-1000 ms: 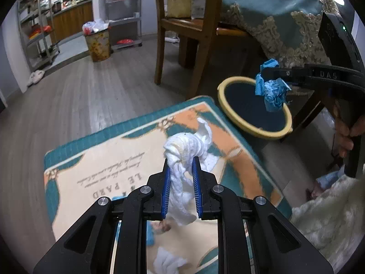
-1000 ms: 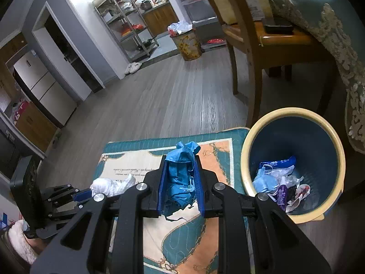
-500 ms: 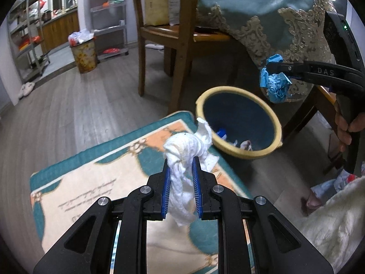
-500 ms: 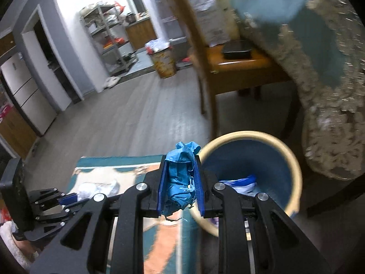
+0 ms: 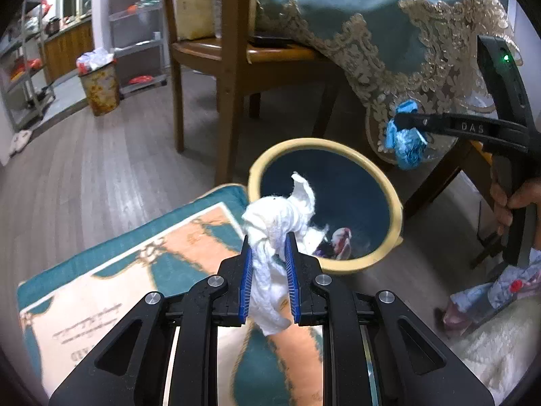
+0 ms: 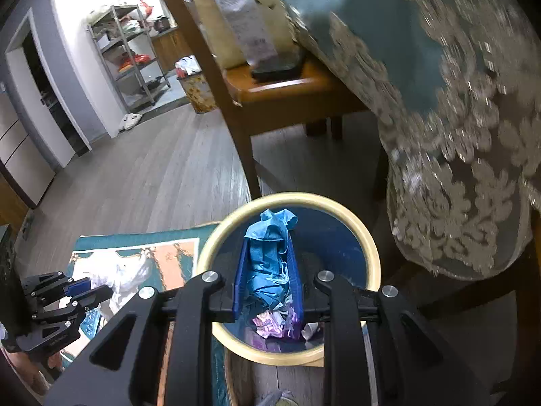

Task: Collect trash
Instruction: 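Carry both items over the bin and open both grippers to drop them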

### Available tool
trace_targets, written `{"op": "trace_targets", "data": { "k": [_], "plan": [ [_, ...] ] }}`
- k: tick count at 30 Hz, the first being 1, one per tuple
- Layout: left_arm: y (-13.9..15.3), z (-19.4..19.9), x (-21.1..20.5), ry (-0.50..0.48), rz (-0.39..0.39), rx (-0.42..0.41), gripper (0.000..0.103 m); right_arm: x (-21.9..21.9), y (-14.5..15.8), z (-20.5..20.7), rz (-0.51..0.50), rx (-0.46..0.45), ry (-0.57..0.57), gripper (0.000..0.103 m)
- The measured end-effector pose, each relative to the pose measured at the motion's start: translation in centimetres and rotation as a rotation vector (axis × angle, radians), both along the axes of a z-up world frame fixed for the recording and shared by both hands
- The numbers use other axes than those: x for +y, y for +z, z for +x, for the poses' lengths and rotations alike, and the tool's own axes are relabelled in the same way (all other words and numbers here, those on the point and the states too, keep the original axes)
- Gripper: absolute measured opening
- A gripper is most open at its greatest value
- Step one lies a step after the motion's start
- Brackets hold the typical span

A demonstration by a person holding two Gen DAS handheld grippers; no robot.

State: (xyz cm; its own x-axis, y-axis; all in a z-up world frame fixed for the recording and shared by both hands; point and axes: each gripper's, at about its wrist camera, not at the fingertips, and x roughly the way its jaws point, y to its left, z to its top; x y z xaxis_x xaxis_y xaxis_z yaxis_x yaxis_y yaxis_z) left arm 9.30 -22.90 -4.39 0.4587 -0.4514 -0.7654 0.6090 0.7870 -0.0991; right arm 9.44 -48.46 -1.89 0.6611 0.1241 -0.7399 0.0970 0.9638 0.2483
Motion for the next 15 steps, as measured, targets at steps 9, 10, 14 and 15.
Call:
{"op": "trace_targets", "data": {
  "k": [9, 10, 14, 15],
  "plan": [
    [-2.4, 1.3, -4.4, -0.04, 0.022, 0.01, 0.02, -0.8, -3.0, -0.1, 0.015, 0.087, -0.019, 0.021],
    [-2.7, 1.4, -4.9, -0.045, 0.025, 0.012, 0.02, -0.8, -3.2, -0.1, 0.019, 0.09, -0.02, 0.021],
    [-3.7, 1.9, -6.7, -0.051, 0.018, 0.016, 0.02, -0.6, -3.6, -0.1, 0.019, 0.097, -0.02, 0.021],
    [-3.9, 2.0, -7.1, -0.053, 0.016, 0.015, 0.02, -0.6, -3.6, 0.0, 0.015, 0.097, -0.022, 0.021]
  ]
}}
